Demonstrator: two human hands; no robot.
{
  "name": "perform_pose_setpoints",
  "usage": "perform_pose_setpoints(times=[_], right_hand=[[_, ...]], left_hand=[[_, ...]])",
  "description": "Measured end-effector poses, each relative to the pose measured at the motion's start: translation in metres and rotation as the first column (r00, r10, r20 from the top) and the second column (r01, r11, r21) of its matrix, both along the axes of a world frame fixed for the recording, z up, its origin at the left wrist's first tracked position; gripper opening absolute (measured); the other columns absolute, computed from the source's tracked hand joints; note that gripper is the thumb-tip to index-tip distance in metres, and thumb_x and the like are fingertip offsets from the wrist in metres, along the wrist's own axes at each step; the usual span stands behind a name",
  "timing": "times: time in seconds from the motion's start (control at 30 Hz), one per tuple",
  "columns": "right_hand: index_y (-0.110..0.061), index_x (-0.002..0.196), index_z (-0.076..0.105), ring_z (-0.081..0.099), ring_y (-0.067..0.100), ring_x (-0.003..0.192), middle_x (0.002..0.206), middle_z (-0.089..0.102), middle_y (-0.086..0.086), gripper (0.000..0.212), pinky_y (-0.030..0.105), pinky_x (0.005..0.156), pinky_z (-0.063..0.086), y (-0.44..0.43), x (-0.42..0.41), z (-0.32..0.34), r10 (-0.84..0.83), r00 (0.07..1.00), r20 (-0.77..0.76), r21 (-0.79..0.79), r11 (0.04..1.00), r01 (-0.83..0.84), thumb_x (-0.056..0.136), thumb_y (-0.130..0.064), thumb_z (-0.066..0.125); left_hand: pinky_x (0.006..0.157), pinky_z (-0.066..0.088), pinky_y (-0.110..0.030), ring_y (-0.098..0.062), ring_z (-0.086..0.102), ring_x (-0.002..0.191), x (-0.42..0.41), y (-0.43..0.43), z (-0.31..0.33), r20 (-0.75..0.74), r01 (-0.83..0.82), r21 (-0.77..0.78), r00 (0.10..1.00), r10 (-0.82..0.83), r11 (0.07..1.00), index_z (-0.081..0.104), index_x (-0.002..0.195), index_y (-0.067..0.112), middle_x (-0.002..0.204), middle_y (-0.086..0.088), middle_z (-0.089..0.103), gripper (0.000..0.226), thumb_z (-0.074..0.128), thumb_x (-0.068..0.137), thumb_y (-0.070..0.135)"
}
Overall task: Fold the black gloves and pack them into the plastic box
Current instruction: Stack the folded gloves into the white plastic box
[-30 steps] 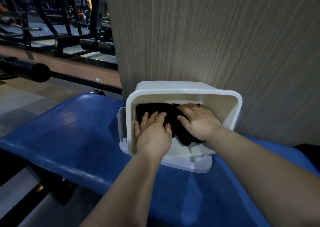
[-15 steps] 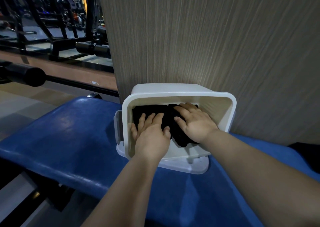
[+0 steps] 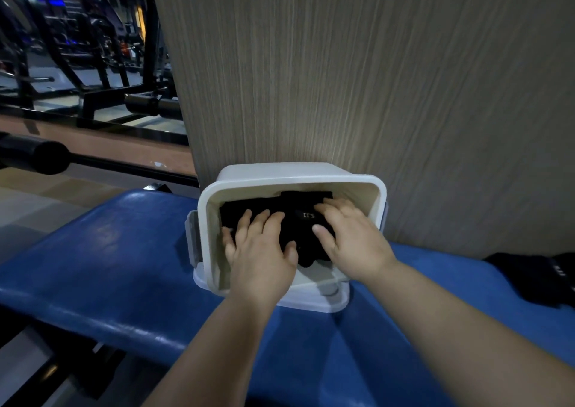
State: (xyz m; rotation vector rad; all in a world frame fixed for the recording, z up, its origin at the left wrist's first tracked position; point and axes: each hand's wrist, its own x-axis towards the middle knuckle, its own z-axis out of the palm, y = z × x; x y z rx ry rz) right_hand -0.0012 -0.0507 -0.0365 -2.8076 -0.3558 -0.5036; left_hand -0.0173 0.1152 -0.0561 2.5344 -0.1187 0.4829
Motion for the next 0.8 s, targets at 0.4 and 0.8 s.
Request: perform_pose_setpoints(times=[0.4,0.8], right_hand=[[-0.025,0.125,0.057,0.045,0.018,0.119,0.120,0.055,-0.007,0.032,0.034,0.099,0.040,-0.099,-0.087,-0.056,-0.159,0.987,-0.035,-0.019,0.987,0.159,0.094,-0.033,0.050],[-0.025,0.132,0.050,0.049,0.015,0.117,0.130,0.050,-0.005,0.037,0.025,0.091,0.042,-0.214,-0.127,-0.068,-0.402,0.878,-0.258,0.130,0.886,0.444,0.096,-0.033,0.049]], left_hand=[[0.104,0.023,-0.028,-0.013,0.035,0.122,-0.044,-0.076,-0.036,-0.021,0.207,0.019,0.978,-0.207,0.978,0.052,0.126,0.030,0.124,0.013,0.051,0.035,0.052,0.091,0.036],[0.100,0.033,-0.024,-0.011,0.036,0.118,-0.059,-0.199,-0.055,-0.170,0.409,-0.078,0.893,-0.417,0.909,0.056,0.121,0.030,0.117,0.013,0.056,0.029,0.051,0.093,0.037]])
